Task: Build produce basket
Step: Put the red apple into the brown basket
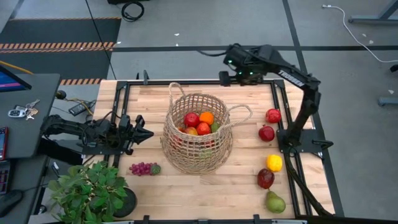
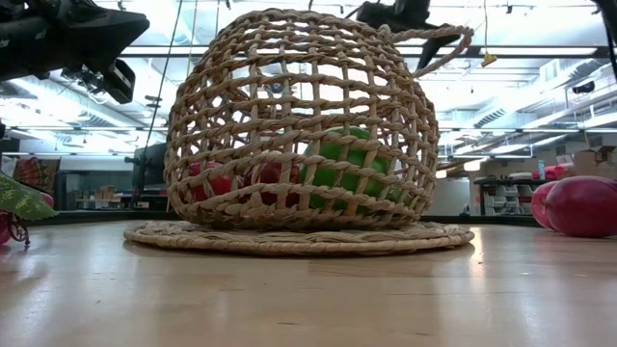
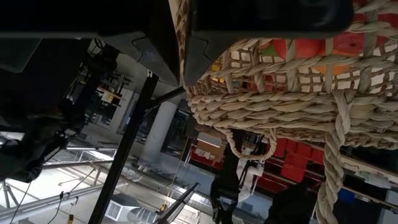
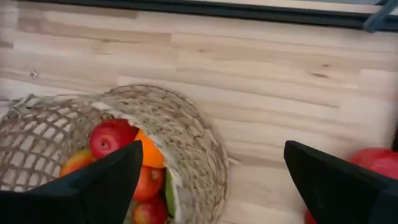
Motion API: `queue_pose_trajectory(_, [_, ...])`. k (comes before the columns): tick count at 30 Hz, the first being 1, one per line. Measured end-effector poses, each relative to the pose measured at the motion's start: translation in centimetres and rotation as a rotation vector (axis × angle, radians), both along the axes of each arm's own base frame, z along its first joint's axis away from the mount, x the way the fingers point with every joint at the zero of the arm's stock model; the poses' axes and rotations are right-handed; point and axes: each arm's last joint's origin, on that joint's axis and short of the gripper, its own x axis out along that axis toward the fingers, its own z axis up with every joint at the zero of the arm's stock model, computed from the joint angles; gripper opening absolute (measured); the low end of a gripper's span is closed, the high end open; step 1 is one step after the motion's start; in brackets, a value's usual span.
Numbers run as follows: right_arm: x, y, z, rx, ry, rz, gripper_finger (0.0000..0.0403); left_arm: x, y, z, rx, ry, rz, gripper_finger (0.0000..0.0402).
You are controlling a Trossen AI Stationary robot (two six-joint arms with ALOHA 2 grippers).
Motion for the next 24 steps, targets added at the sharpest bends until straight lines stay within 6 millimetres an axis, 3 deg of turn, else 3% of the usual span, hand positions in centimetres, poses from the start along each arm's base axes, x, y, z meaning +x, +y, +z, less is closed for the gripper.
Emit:
queue_pose_trajectory(4, [-2.1, 0.1, 0.6, -0.006, -0.011, -0.022, 0.0396, 0.0, 0.0, 0.0, 0.0, 0.0, 0.0, 0.0032])
queue_pose_trajectory(9, [-5.3, 1.1, -0.5, 0.037, 0.017, -0.072, 0.0396, 0.0, 0.0, 0.0, 0.0, 0.0, 0.0, 0.0025])
queue_pose_trajectory(16, [-8.9, 1.9, -4.6, 0.064, 0.048, -0.089, 0.0396, 0.0, 0.0, 0.0, 0.0, 0.0, 0.0, 0.0028])
queue_pose_trajectory(24, [-11.1, 1.6, -9.1, 0.021, -0.002, 0.02, 0.0396, 0.0, 0.0, 0.0, 0.0, 0.0, 0.0, 0.0032])
